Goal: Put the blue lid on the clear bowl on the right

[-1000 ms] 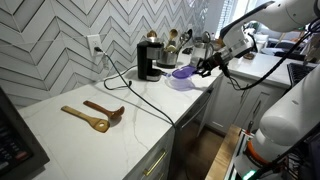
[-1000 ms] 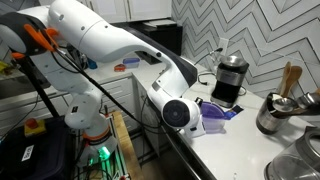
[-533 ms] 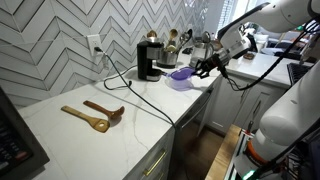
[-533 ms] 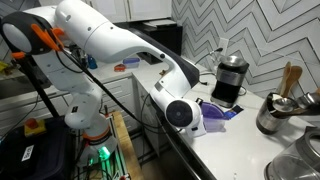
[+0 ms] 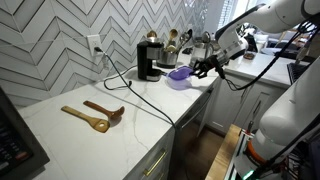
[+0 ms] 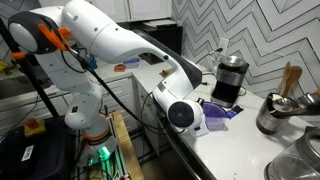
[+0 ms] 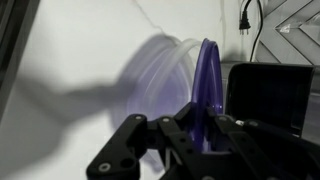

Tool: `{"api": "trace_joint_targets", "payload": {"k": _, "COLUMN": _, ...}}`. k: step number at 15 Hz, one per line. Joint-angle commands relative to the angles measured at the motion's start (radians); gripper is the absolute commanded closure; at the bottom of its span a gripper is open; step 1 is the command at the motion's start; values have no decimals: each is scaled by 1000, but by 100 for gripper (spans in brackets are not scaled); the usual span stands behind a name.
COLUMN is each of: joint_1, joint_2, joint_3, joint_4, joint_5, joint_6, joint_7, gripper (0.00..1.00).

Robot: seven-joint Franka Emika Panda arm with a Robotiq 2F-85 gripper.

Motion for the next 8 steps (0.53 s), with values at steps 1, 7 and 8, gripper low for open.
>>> {"api": "trace_joint_targets", "payload": {"k": 1, "joint_1": -12, "joint_2": 29, "joint_3": 27, "joint_4": 0, "joint_5": 24, "joint_6": 26, "joint_7": -45, "gripper": 97}}
{"api": "trace_joint_targets", "payload": {"k": 7, "joint_1": -10, "joint_2": 28, "joint_3": 52, "joint_4": 5, "joint_5": 7, "joint_6": 99, "joint_7": -54, "gripper": 97}}
{"api": "trace_joint_targets", "payload": {"k": 8, "joint_1": -9, "joint_2": 28, "joint_3": 56, "joint_4": 6, "joint_5": 3, "joint_6": 108, "joint_7": -52, "gripper": 96}}
